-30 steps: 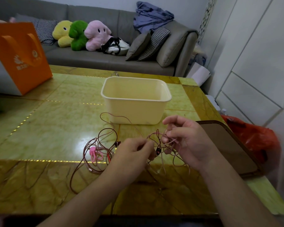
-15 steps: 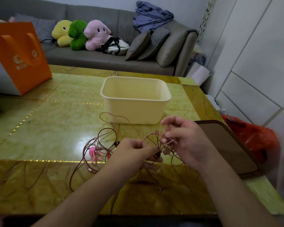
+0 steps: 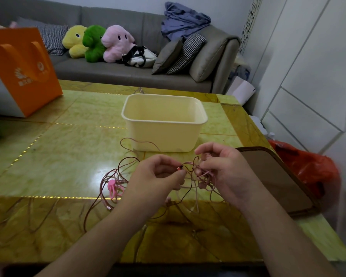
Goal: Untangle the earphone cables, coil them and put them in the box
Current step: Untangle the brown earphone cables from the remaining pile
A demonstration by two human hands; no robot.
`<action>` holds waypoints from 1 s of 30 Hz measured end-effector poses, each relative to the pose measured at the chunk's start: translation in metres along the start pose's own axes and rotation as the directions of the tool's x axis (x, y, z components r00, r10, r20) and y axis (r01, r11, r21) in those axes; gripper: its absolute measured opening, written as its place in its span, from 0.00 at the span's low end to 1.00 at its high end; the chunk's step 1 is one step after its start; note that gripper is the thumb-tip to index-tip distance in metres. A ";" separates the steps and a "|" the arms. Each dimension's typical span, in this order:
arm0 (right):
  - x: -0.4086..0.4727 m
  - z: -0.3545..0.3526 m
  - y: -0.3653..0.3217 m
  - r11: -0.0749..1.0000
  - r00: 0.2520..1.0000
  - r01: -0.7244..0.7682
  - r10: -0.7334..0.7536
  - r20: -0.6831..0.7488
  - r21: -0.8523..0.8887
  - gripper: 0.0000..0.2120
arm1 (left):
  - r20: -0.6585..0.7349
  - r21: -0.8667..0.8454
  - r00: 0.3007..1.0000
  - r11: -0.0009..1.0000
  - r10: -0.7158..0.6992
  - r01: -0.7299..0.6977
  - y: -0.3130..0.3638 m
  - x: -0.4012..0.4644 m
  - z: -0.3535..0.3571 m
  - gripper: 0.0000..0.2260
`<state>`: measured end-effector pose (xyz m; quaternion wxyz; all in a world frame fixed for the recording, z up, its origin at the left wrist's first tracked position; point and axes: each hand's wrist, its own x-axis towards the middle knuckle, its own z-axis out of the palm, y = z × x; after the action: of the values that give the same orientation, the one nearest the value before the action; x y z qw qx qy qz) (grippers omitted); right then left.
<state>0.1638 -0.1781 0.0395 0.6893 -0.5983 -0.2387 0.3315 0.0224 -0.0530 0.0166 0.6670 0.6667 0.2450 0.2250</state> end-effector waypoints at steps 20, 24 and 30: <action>-0.002 0.007 0.004 0.995 0.998 -0.017 0.011 -0.063 -0.098 0.08 | 0.052 0.016 0.996 0.997 0.078 -0.079 0.007 -0.006 -0.003 0.04; -0.004 0.010 0.003 0.983 0.999 0.014 -0.023 -0.046 -0.186 0.07 | 0.001 0.035 0.996 0.995 0.089 -0.089 0.009 -0.007 -0.001 0.12; -0.006 0.012 0.002 0.957 0.999 0.050 -0.052 0.000 -0.287 0.06 | -0.002 0.148 0.992 0.981 0.128 -0.127 0.010 -0.006 -0.004 0.14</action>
<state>0.1502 -0.1743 0.0401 0.6045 -0.6868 -0.2970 0.2733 0.0154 -0.0533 0.0268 0.5986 0.7272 0.2217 0.2525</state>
